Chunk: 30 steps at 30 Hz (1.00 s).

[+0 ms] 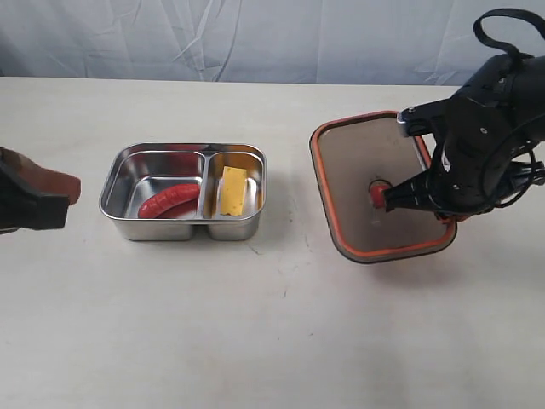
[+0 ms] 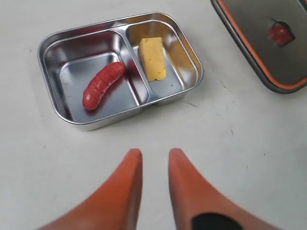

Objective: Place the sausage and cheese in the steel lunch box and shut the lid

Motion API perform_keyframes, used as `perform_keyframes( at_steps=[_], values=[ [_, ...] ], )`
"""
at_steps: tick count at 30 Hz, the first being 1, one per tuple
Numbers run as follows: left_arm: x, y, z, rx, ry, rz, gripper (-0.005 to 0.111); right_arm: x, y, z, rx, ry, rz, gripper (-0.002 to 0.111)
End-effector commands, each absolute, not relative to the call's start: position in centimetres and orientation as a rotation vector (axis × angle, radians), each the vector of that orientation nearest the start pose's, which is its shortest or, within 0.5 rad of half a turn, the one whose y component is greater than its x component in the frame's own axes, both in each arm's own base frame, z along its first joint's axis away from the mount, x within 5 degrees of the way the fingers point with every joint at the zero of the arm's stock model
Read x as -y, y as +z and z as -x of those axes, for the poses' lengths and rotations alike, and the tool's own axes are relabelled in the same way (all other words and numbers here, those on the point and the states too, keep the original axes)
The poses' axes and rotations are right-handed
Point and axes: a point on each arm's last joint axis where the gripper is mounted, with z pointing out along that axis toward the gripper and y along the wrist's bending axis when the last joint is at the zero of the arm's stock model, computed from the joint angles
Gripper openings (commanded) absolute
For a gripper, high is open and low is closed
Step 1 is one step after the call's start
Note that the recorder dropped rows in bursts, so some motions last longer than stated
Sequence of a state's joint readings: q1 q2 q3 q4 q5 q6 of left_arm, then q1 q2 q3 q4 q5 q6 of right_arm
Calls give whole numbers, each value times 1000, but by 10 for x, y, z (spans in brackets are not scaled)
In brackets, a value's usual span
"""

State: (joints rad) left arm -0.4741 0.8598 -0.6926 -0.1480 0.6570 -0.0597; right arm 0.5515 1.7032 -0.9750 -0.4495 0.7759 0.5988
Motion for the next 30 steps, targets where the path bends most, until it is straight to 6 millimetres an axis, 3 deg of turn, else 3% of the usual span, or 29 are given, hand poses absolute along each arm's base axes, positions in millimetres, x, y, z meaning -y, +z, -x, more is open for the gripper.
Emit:
perform_keyframes(
  at_steps=[1,4,11,20,30],
  values=[
    [75,317,-155,-2270,-386,-321,43,-131,195,-276,-2738,-339,381,-1],
    [68,326,-166,-2238,-351,-253,51,-129,201,-275,-2709,-346,392,-1],
    [63,321,-185,-2294,-458,-97,51,-124,211,-278,-2627,-423,497,-1],
    [62,303,-225,-2410,-811,42,51,-120,215,-282,-2548,-555,654,-1],
    [41,284,-282,-2407,-1315,239,51,-115,235,-282,-2395,-695,808,-1]
  ],
)
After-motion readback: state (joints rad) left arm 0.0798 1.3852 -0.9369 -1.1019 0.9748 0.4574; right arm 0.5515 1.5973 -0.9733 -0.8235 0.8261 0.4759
